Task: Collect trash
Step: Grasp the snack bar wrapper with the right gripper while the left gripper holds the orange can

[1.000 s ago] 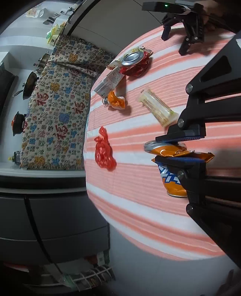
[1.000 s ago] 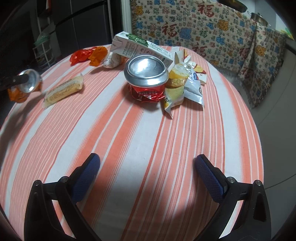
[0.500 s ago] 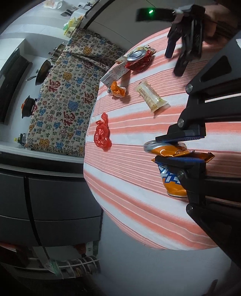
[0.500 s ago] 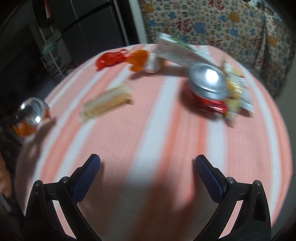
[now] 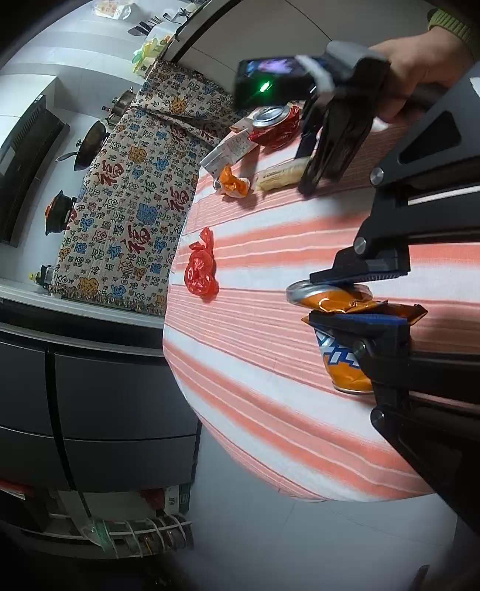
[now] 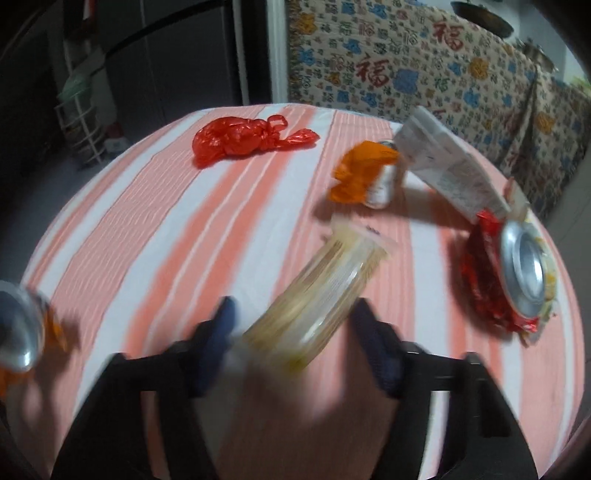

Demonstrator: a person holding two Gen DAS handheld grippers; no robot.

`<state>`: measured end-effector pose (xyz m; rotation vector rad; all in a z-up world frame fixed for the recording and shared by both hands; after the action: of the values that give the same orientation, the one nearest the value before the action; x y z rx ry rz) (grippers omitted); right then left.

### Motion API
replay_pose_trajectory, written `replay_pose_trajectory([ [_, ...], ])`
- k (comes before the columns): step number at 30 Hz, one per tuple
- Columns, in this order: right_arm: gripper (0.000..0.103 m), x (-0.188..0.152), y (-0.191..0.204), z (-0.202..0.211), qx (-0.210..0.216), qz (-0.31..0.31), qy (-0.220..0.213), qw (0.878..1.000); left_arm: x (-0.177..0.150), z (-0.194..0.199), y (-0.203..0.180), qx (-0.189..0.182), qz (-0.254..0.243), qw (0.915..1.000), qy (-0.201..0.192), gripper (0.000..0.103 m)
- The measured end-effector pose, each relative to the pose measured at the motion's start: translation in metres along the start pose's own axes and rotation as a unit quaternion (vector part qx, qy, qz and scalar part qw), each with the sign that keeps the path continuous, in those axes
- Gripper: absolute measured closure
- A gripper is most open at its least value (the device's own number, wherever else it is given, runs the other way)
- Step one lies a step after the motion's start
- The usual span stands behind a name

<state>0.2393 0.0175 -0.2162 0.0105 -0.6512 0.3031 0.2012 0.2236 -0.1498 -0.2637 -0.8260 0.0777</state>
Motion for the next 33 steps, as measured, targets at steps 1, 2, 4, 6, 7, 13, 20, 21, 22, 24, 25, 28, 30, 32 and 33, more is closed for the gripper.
replay_pose_trajectory([
  [1,0.062,-0.01,-0.01,0.008,0.012,0.007,0.001,1.0,-0.001,0.0,-0.003,-0.004,0.001,1.0,0.001,0.089],
  [2,0.063,-0.018,-0.019,0.013,0.02,0.012,0.002,1.0,-0.002,0.0,-0.006,-0.007,0.0,1.0,0.001,0.089],
  [4,0.063,-0.038,-0.04,0.025,0.026,0.025,0.003,0.999,-0.003,0.0,-0.016,-0.013,-0.003,0.9999,0.002,0.089],
  [6,0.063,-0.056,-0.065,0.037,0.035,0.022,0.002,0.999,-0.005,0.0,-0.027,-0.021,-0.008,0.9997,0.004,0.089],
  [7,0.063,-0.066,-0.078,0.044,0.036,0.016,0.002,0.999,-0.006,0.0,-0.033,-0.024,-0.011,0.9996,0.005,0.089],
  [13,0.036,-0.093,-0.125,0.068,0.084,-0.033,0.014,0.996,-0.015,-0.004,-0.067,-0.043,-0.027,0.9986,0.015,0.089],
  [20,0.036,-0.088,-0.128,0.082,0.087,-0.008,0.033,0.996,-0.026,-0.005,-0.094,-0.055,-0.043,0.9973,0.024,0.089],
  [21,0.036,-0.084,-0.125,0.082,0.087,-0.003,0.036,0.996,-0.027,-0.005,-0.096,-0.056,-0.044,0.9971,0.025,0.089],
  [22,0.035,-0.081,-0.122,0.081,0.087,0.001,0.04,0.995,-0.028,-0.005,-0.099,-0.057,-0.046,0.997,0.025,0.089],
  [24,0.035,-0.074,-0.118,0.076,0.082,0.009,0.045,0.996,-0.03,-0.004,-0.104,-0.057,-0.05,0.9968,0.026,0.089],
  [25,0.035,-0.07,-0.115,0.073,0.075,0.015,0.05,0.996,-0.03,-0.004,-0.105,-0.058,-0.051,0.9967,0.027,0.089],
  [28,0.035,-0.064,-0.112,0.064,0.069,0.022,0.064,0.995,-0.033,-0.005,-0.11,-0.058,-0.057,0.9962,0.031,0.089],
  [30,0.035,-0.063,-0.11,0.058,0.065,0.026,0.074,0.995,-0.035,-0.006,-0.113,-0.058,-0.061,0.9958,0.037,0.089],
  [32,0.035,-0.061,-0.107,0.055,0.059,0.034,0.078,0.995,-0.038,-0.009,-0.116,-0.057,-0.063,0.9955,0.042,0.089],
  [33,0.035,-0.059,-0.105,0.054,0.056,0.036,0.078,0.995,-0.039,-0.01,-0.117,-0.056,-0.065,0.9953,0.044,0.089],
])
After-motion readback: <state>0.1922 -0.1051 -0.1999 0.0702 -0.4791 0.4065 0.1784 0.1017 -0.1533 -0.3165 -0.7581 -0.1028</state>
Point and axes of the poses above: each gripper's, at about its wrist camera, not at the fingertips, and z roughly against the way its jaws point, y to its left, x to its top, the point moved 5 cm from there along -z, roughly the way its jaws point, and after that the axes turned 4 degrees about -x, right-handed, at the moved point
